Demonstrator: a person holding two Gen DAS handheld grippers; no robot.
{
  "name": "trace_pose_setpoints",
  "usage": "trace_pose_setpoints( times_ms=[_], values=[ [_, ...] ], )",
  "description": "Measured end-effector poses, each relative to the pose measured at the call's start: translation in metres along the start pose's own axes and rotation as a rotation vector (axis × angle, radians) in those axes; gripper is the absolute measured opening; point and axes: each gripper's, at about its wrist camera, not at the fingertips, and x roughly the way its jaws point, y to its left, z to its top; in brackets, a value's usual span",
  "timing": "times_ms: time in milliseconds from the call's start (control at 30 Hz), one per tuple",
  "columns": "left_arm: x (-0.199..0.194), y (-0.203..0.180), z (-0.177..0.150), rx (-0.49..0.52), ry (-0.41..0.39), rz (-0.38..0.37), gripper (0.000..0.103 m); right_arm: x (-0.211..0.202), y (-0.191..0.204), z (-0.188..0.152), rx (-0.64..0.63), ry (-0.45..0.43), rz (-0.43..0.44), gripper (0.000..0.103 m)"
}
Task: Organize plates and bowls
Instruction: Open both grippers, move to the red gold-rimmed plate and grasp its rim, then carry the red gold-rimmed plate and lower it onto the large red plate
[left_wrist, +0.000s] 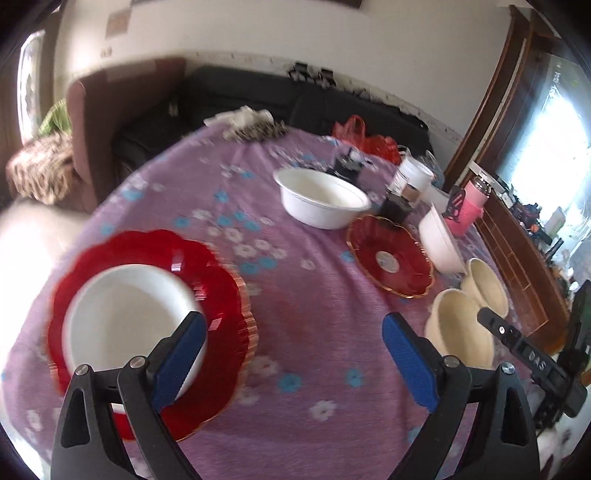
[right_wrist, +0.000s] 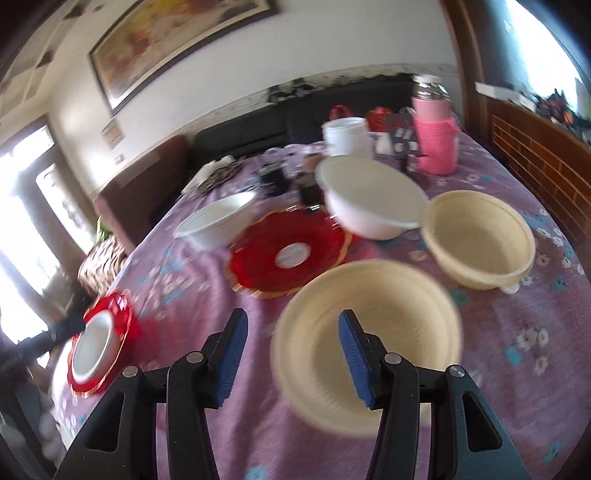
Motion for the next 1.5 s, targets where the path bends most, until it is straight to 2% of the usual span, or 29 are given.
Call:
trace_pose_setpoints(
  times_ms=[133, 333, 467, 533, 733, 867, 900, 933, 967, 1000, 1033, 1067, 1100, 1300, 1500],
  values=[
    [0.041, -0.026, 0.023, -0.018, 0.097, -0.052, 0.096, 0.026, -0.024, 0.031, 0.078, 0.068, 0.012, 0.055],
    [0.115, -0.048, 0.047, -0.034, 0.22, -0.049, 0.096, 0.081, -0.038, 0.061, 0.125, 0.215, 0.024, 0.055],
    [0.152, -0.049, 0.053, -0.066, 0.276, -0.05, 0.093, 0.11, -0.041, 0.068, 0.137, 0.271, 0.013, 0.055],
    [0.168, -0.053, 0.057, -0.067, 0.298, -0.056, 0.083, 0.123, -0.044, 0.071, 0.16, 0.287, 0.012, 0.055],
    [0.204, -0.054, 0.063, -0.098, 0.338, -0.043, 0.082, 0.151, -0.045, 0.077, 0.221, 0.329, 0.027, 0.055],
    [0.208, -0.063, 0.066, -0.07, 0.329, -0.031, 0.081, 0.163, -0.043, 0.077, 0.247, 0.35, 0.029, 0.055],
    [0.208, -0.066, 0.066, -0.055, 0.325, -0.017, 0.076, 0.167, -0.043, 0.076, 0.257, 0.36, 0.028, 0.055],
    [0.209, -0.067, 0.067, -0.048, 0.327, -0.012, 0.071, 0.169, -0.043, 0.075, 0.263, 0.365, 0.027, 0.051],
    [0.209, -0.069, 0.067, -0.038, 0.331, -0.007, 0.069, 0.172, -0.042, 0.074, 0.266, 0.372, 0.026, 0.038],
    [0.208, -0.07, 0.067, -0.032, 0.334, -0.007, 0.06, 0.173, -0.04, 0.071, 0.258, 0.375, 0.012, 0.033],
    [0.209, -0.071, 0.068, -0.033, 0.346, -0.023, 0.042, 0.172, -0.039, 0.071, 0.254, 0.369, 0.01, 0.028],
    [0.212, -0.072, 0.067, -0.037, 0.371, -0.059, 0.034, 0.172, -0.037, 0.07, 0.254, 0.369, 0.02, 0.023],
    [0.212, -0.073, 0.065, -0.036, 0.384, -0.064, 0.03, 0.171, -0.037, 0.069, 0.256, 0.369, 0.027, 0.021],
    [0.197, -0.059, 0.06, -0.079, 0.368, -0.075, 0.03, 0.161, -0.025, 0.067, 0.225, 0.345, 0.057, 0.02],
    [0.162, -0.044, 0.058, -0.092, 0.295, -0.063, 0.03, 0.149, 0.005, 0.062, 0.135, 0.322, 0.078, 0.018]
  ],
)
